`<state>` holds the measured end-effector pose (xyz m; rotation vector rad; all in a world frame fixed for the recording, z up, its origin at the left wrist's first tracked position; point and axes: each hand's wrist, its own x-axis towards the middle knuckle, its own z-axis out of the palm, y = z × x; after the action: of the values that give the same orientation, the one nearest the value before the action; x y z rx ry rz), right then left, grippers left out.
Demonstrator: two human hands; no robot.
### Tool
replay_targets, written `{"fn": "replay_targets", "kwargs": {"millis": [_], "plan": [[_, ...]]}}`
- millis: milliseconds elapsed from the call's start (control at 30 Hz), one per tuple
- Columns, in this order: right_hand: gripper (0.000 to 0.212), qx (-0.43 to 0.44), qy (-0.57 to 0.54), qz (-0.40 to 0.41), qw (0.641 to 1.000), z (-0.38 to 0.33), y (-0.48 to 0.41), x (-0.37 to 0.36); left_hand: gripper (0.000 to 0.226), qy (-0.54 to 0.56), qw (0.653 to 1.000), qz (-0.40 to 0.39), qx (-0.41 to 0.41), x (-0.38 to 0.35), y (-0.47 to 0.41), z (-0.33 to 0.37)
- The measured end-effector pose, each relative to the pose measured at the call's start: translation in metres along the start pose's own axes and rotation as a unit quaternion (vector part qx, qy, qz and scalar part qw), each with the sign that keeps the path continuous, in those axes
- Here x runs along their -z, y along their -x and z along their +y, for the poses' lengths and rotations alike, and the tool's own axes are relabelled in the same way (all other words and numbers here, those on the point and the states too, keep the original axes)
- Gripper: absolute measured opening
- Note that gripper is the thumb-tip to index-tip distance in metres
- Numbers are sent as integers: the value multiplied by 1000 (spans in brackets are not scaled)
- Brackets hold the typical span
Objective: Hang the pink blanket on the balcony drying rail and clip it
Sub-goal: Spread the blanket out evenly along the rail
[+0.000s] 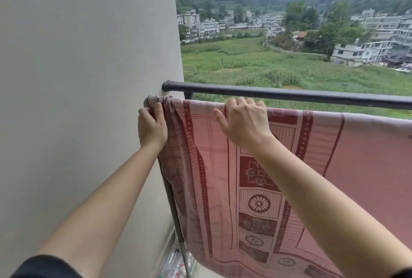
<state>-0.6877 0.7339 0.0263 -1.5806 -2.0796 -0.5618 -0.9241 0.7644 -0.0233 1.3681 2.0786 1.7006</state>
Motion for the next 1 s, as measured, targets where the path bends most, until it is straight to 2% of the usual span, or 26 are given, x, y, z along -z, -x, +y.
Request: {"fn": "replay_targets", "kwargs": {"millis": [33, 100, 167, 267, 433, 500, 567, 633, 667, 700, 767, 833, 867, 933, 1000], "plan": [[55, 11, -9, 3, 1000, -8, -4, -3, 60, 42, 998, -35, 40, -1, -1, 1], [55, 29, -19, 6, 999, -24, -13, -8, 61, 123, 987, -78, 61, 0, -5, 4], [54, 35, -22, 8, 999, -36, -19, -14, 54, 160, 982, -74, 63, 3, -11, 4], [49, 33, -11, 24, 999, -40, -20, -22, 35, 210, 975, -12, 69, 10, -28, 8], [53, 35, -14, 67, 997, -31, -17, -26, 38, 232, 965, 111, 53, 41, -76, 20], [48, 39, -6, 71, 997, -30, -17, -27, 33, 176, 977, 109, 49, 46, -90, 12], [45, 43, -2, 57, 997, -31, -18, -28, 20, 57, 992, 56, 98, 44, -96, -5], [43, 46, 3, 49, 998, -32, -18, -28, 27, -26, 977, -6, 211, 38, -94, -25], [42, 48, 6, 48, 998, -31, -18, -28, 33, -61, 967, -1, 249, 35, -90, -30], [42, 51, 11, 47, 998, -30, -17, -29, 34, -91, 963, 27, 253, 33, -85, -31], [44, 61, 20, 47, 997, -26, -17, -30, 30, -93, 979, 93, 153, 26, -73, -19], [48, 74, 19, 49, 996, -25, -17, -29, 32, -75, 990, 113, -26, 16, -56, 2], [50, 79, 14, 51, 995, -25, -17, -27, 34, -92, 982, 103, -127, 10, -46, 12], [49, 84, -2, 55, 995, -23, -17, -21, 39, -150, 942, 50, -297, -3, -29, 34], [47, 71, -14, 62, 995, -12, -15, -15, 50, -205, 908, -22, -365, -16, -13, 51]]}}
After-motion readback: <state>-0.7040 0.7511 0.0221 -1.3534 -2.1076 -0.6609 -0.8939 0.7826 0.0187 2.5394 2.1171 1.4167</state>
